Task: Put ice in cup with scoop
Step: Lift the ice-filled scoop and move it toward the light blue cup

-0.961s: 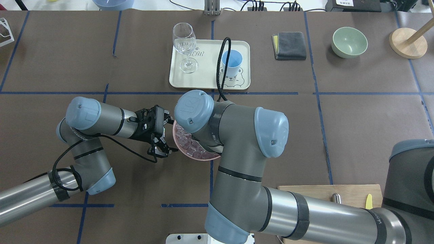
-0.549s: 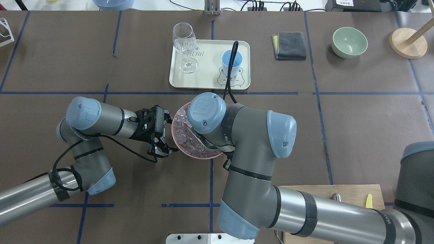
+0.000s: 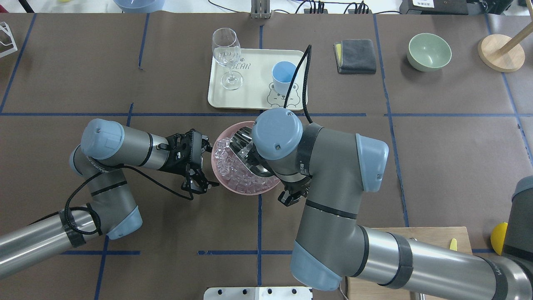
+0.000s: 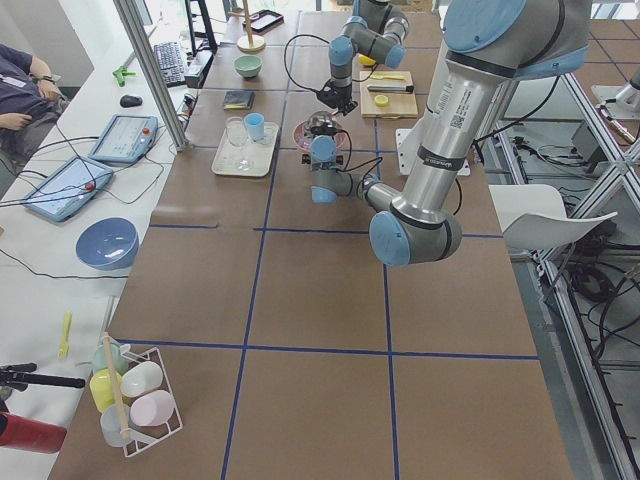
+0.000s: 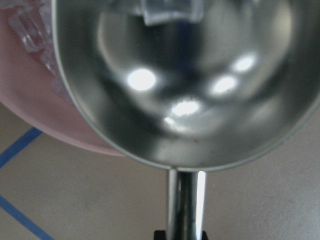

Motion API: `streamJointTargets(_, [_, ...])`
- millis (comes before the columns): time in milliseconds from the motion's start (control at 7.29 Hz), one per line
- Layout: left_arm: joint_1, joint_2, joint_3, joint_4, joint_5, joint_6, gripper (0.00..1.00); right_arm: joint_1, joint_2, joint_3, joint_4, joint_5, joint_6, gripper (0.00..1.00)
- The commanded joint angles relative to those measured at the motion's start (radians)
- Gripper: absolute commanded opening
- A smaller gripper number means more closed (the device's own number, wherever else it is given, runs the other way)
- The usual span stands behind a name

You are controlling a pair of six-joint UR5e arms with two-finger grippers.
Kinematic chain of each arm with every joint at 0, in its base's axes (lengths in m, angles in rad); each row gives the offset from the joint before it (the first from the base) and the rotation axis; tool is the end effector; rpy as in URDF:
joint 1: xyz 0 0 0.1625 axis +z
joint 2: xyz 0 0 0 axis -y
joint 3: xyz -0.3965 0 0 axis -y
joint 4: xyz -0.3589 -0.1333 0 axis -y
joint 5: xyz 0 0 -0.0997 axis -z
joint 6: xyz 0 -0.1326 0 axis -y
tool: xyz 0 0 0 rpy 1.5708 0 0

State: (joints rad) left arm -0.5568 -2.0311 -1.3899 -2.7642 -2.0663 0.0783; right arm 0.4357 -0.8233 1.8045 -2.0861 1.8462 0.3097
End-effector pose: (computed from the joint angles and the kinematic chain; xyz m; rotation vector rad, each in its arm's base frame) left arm 0.5121 -0.4015 0.3309 1.1927 1.0889 1.2275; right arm -0.5170 -0.3479 0.2242 0.1741 -0.5257 -0.8691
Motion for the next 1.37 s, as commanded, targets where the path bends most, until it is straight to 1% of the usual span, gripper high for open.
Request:
streamJointTargets(0, [0.0,0.0,0.002,0.0,0.0,0.0,0.99,0.082,-0.005,0.056,-0.043,0.115,0.0,0.0])
streamJointTargets(412, [0.0,-0.001,0.0,0.0,0.0,0.0,0.99,0.184,0.079,0.056,-0.217,0.182,0.0,0.0])
streamJointTargets(549, [0.0,-0.001,0.0,0.0,0.0,0.0,0.99,0.214,0.098,0.046,-0.248,0.195,0.0,0.0])
streamJointTargets(686, [0.0,-0.001,0.0,0.0,0.0,0.0,0.99,0.241,0.105,0.017,-0.249,0.208,-0.001,0.0])
streamJointTargets(824, [0.0,-0.001,0.0,0.0,0.0,-0.002,0.99,0.274,0.162,-0.082,-0.249,0.231,-0.009,0.0])
streamJointTargets(961, [0.0,-0.001,0.0,0.0,0.0,-0.002,0.99,0.309,0.22,-0.196,-0.242,0.232,-0.018,0.0])
streamJointTargets(1235, [0.0,-0.001,0.0,0.0,0.0,-0.002,0.99,0.331,0.23,-0.289,-0.236,0.193,-0.107,0.0])
